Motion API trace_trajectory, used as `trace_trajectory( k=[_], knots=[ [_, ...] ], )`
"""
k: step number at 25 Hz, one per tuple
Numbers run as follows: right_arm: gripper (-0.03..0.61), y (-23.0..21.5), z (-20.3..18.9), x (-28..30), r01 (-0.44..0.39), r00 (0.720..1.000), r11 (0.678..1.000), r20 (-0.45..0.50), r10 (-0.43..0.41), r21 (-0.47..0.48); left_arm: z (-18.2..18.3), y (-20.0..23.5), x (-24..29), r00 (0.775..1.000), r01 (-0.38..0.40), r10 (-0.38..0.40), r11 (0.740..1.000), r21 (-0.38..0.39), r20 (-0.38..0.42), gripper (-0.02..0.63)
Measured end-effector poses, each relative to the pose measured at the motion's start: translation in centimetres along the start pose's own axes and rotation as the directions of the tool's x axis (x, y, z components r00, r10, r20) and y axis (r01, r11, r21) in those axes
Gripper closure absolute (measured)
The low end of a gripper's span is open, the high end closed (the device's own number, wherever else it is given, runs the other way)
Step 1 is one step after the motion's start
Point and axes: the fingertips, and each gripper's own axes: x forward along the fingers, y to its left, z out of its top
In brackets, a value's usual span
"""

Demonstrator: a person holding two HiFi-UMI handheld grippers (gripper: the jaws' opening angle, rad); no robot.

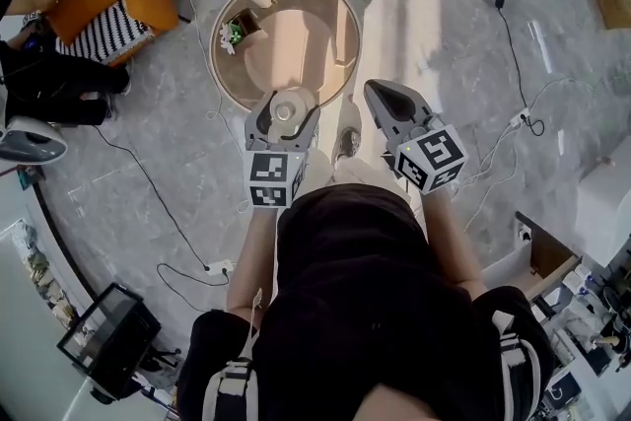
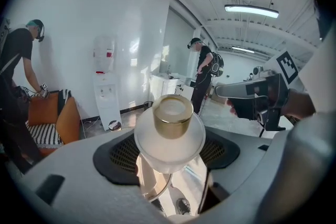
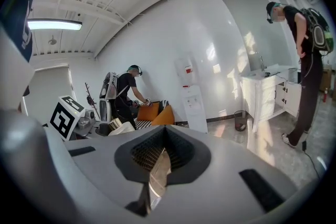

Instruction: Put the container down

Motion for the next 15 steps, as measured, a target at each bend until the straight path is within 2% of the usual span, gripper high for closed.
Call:
trace_trajectory(
  k=[8,15],
  knots=[
    [0.575,-0.8,1.4,4.1,0.071,0.997,0.997,-0.013,-0.071,-0.011,1.6,4.0,3.1,0.998,0.059,-0.059,0.997,0.039,-0.021,0.270],
    [0.575,-1.5,-0.3,7.5,0.130,0.991,0.991,-0.026,-0.131,-0.026,-0.1,6.8,7.4,0.989,0.136,-0.130,0.987,0.091,-0.067,0.270]
  ],
)
